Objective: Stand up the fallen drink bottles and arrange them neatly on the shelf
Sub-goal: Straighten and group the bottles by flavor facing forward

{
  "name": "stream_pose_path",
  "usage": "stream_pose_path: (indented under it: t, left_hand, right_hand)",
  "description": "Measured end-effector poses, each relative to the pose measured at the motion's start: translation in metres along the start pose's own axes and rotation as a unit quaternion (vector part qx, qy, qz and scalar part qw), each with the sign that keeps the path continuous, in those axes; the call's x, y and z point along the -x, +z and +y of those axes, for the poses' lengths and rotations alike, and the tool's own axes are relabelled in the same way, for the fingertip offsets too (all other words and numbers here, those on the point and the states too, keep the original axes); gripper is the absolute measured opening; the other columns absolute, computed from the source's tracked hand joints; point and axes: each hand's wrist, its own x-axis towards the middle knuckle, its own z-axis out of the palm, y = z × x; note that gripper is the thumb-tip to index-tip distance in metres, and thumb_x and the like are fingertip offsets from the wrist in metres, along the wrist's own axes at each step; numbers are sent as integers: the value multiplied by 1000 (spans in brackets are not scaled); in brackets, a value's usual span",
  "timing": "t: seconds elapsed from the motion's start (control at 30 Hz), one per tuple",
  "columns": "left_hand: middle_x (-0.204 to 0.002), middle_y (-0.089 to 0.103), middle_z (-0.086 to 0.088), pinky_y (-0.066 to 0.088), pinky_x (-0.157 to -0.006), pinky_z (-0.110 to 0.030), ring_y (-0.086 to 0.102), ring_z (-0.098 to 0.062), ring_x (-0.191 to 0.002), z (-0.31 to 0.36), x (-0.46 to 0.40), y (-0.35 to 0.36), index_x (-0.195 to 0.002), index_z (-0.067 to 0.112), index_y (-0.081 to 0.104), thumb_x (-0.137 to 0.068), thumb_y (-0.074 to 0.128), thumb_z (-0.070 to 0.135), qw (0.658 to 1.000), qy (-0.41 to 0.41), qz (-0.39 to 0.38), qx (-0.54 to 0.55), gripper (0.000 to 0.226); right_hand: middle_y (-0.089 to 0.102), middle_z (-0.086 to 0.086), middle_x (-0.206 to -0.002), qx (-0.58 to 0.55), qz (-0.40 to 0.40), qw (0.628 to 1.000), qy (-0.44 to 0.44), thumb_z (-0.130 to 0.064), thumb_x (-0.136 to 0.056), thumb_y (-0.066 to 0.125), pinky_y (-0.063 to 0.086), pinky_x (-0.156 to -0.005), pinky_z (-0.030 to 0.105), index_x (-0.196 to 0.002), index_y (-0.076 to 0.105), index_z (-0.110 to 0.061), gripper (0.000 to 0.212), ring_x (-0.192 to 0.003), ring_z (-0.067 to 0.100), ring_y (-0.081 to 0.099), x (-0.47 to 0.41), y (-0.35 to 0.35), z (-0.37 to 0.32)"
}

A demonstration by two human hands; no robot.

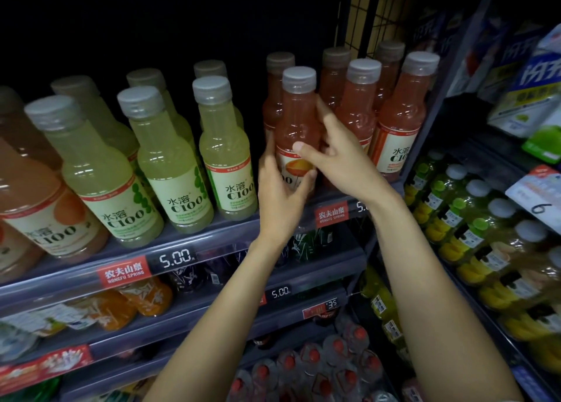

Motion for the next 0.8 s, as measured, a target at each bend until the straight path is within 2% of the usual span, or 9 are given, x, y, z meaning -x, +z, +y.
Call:
stream_pose_path:
  t: [0.07,0.1,0.23,0.33,0.4,0.57,0.67,0.8]
  left_hand:
    - [-138,40,3,24,-103,-5,34,-1,-126,0,0,0,-149,8,25,-83,72,15,999,10,19,-38,81]
    - [-139,39,4,24,-104,-6,34,0,-126,0,0,0,-149,9,25,-84,71,16,999,8,23,-34,80]
    - [-150,31,9,27,-117,-34,31,-4,-138,10,-10,-1,-149,24,23,-91,47,27,989,-47,33,139,63]
    - [-156,25,7,23,-119,-41,27,-7,-143,16,-33,0,-151,25,22,-91,34,52,981,-70,57,170,67]
    - [-159,22,2,21,-120,-42,24,-10,-144,19,-46,0,-151,26,22,-88,31,60,979,-84,58,178,72]
    - [-158,23,1,21,-119,-44,24,-11,-144,20,-58,2,-151,28,22,-91,27,62,987,-67,25,142,69]
    - [-156,24,0,20,-119,-43,24,-12,-143,20,-59,3,-150,26,24,-95,26,52,990,-72,31,119,61]
    - [-156,24,-1,19,-119,-41,24,-13,-143,16,-59,0,-150,23,25,-98,27,49,991,-67,18,114,58]
  right_hand:
    - [29,2,-154,2,-5,1000,10,-54,-75,55,31,-113,44,-151,13,-22,93,-141,14,30,4,-2,-1]
    - [30,1,-153,4,-5,1000,11,-54,-75,54,31,-113,44,-151,15,-22,92,-140,14,31,5,-2,-1]
    - [38,2,-148,19,18,1000,6,-44,-85,59,34,-111,39,-149,21,-17,79,-135,11,38,10,1,-6]
    - [45,3,-141,50,62,997,-10,-30,-91,61,37,-105,19,-146,28,-14,67,-126,7,45,11,2,-11]
    - [47,4,-139,70,79,994,-18,-26,-91,62,34,-96,5,-144,30,-14,63,-122,4,46,12,2,-15]
    - [43,4,-144,89,78,993,-16,-24,-92,60,33,-103,13,-145,28,-12,64,-128,6,42,11,3,-19]
    - [38,4,-147,104,78,991,-7,-22,-93,58,23,-93,-5,-147,24,-12,64,-124,-3,33,11,5,-22]
    - [36,5,-149,119,84,989,2,-19,-95,56,17,-87,-11,-148,20,-11,65,-121,-5,28,11,8,-24]
